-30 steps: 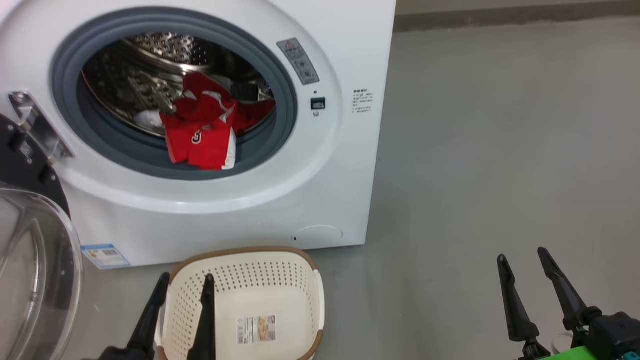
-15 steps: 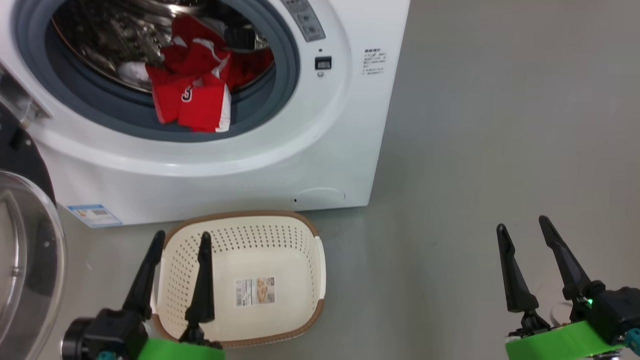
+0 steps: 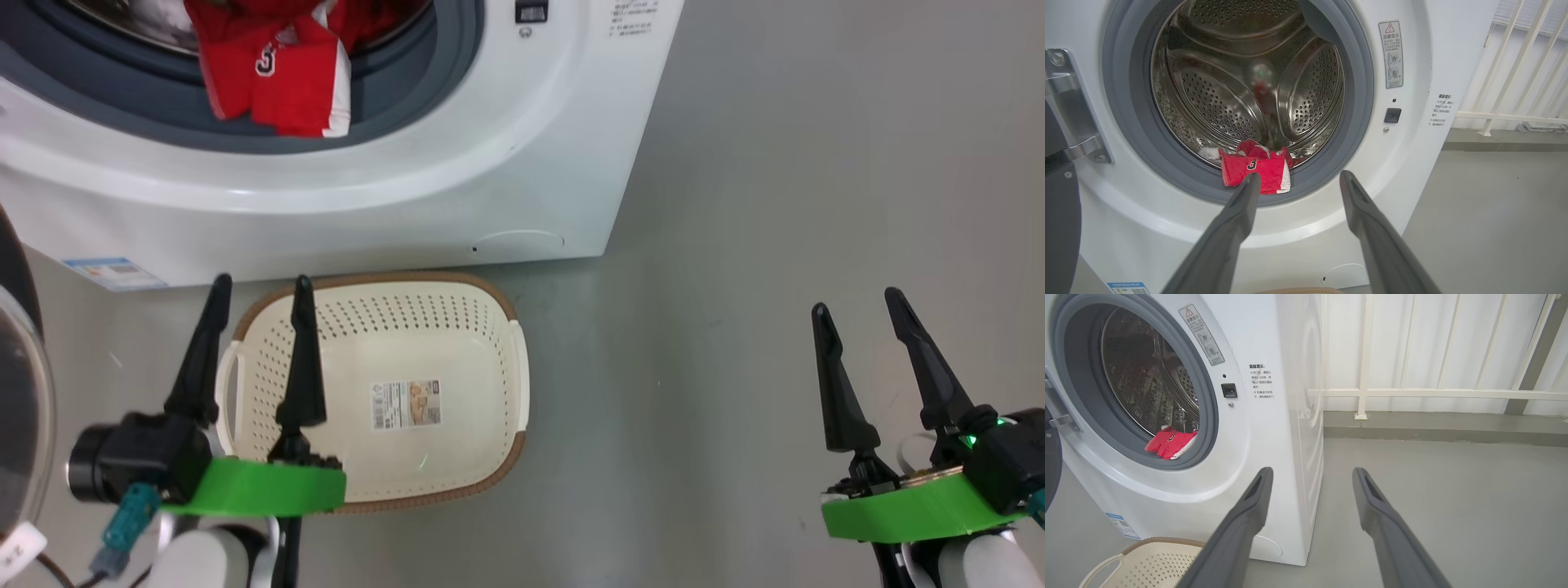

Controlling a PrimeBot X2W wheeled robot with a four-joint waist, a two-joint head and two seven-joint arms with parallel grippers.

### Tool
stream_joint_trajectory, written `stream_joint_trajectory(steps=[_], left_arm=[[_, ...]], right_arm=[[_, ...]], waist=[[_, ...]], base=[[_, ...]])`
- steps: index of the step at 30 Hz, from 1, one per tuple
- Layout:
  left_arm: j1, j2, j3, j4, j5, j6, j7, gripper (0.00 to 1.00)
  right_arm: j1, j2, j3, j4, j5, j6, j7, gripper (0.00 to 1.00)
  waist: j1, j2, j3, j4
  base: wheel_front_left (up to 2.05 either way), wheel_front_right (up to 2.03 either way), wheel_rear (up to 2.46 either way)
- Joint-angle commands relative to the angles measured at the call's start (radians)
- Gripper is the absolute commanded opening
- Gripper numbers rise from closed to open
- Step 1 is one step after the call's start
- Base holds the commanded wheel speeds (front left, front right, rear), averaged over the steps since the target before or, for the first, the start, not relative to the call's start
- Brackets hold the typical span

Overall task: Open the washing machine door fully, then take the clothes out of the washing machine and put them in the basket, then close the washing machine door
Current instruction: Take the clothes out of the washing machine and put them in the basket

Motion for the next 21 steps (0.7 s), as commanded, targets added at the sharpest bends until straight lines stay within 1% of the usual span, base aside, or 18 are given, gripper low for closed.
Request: stream_joint_trajectory(steps=[1, 6, 12, 21], left_arm=[[-0.032, 0.016, 0.037, -0.015, -0.011, 0.008, -0.009, 1.00], [-0.111, 0.025, 0.042, 0.030, -0.006, 0.011, -0.010, 1.00], [-0.243, 0.047, 0.052, 0.119, -0.001, 0.021, 0.004, 1.00], [-0.420, 0.093, 0.067, 0.250, -0.009, 0.010, 0.028, 1.00]], right_arm=[[-0.025, -0.012, 0.029, -0.026, -0.006, 0.006, -0.006, 1.00], [-0.047, -0.012, 0.035, -0.020, -0.007, 0.006, -0.006, 1.00], [-0.063, -0.012, 0.044, -0.012, -0.009, 0.006, -0.006, 1.00], [-0.081, -0.012, 0.056, -0.010, -0.011, 0.006, -0.006, 1.00]], waist=[[0.0000, -0.0001, 0.039, -0.001], [0.0000, -0.0001, 0.064, -0.007], [0.0000, -0.0001, 0.083, -0.023], [0.0000, -0.0001, 0.131, -0.047]], base=[[0.00, 0.00, 0.00], [0.00, 0.00, 0.00], [0.00, 0.00, 0.00], [0.00, 0.00, 0.00]])
